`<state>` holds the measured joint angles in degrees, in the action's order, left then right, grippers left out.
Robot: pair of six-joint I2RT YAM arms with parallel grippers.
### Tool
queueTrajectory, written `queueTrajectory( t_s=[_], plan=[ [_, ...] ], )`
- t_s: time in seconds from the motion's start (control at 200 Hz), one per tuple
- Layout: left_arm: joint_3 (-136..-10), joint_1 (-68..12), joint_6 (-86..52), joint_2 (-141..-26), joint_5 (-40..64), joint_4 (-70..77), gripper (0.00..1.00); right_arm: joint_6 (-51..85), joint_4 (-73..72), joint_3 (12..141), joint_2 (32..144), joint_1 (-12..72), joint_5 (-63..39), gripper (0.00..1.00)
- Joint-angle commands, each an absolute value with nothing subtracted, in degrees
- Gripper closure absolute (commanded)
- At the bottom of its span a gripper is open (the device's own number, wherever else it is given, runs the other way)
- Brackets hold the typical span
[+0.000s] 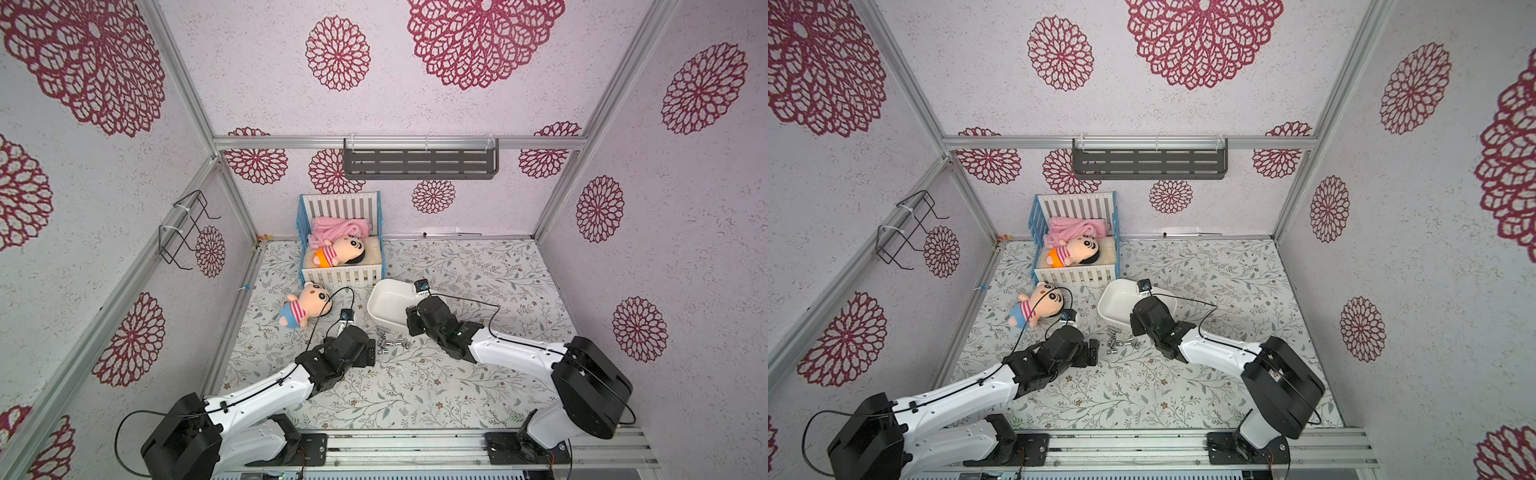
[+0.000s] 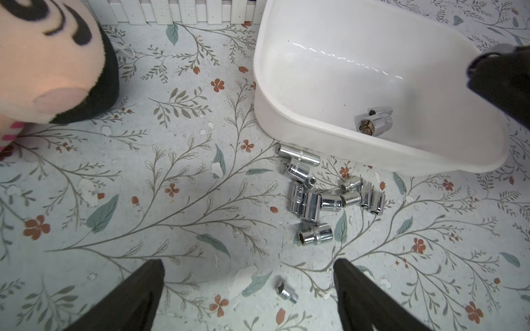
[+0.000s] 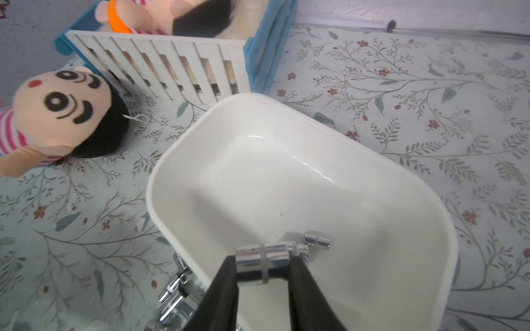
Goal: Put the screws on the desktop into the storage box
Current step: Place the screw in the storage box.
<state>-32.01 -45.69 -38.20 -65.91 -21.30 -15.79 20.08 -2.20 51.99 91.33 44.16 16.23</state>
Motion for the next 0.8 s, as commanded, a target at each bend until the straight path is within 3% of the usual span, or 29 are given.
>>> queueTrajectory(
  t_s=[0.0,0.37,0.59,0.795],
  plan=[
    [-33.5,-46.7,-37.6,-66.7,-20.9,-16.5,0.03,19.5,-1.4,55.5,94.8,42.4,13.4,0.66],
    [-33.8,-47.0,-37.3,-67.5,-21.1,-16.5,0.03,18.5,1.9,56.8,93.5,41.0,13.2,0.53],
    [-33.8,-47.1,-37.0,-67.7,-21.1,-16.5,0.03,18.4,0.1,49.9,82.4,41.9,7.7,0.54],
    [-34.3,-47.2,-36.7,-68.7,-21.4,-16.5,0.03,17.9,-3.4,39.1,71.0,48.1,6.7,0.53]
  ],
)
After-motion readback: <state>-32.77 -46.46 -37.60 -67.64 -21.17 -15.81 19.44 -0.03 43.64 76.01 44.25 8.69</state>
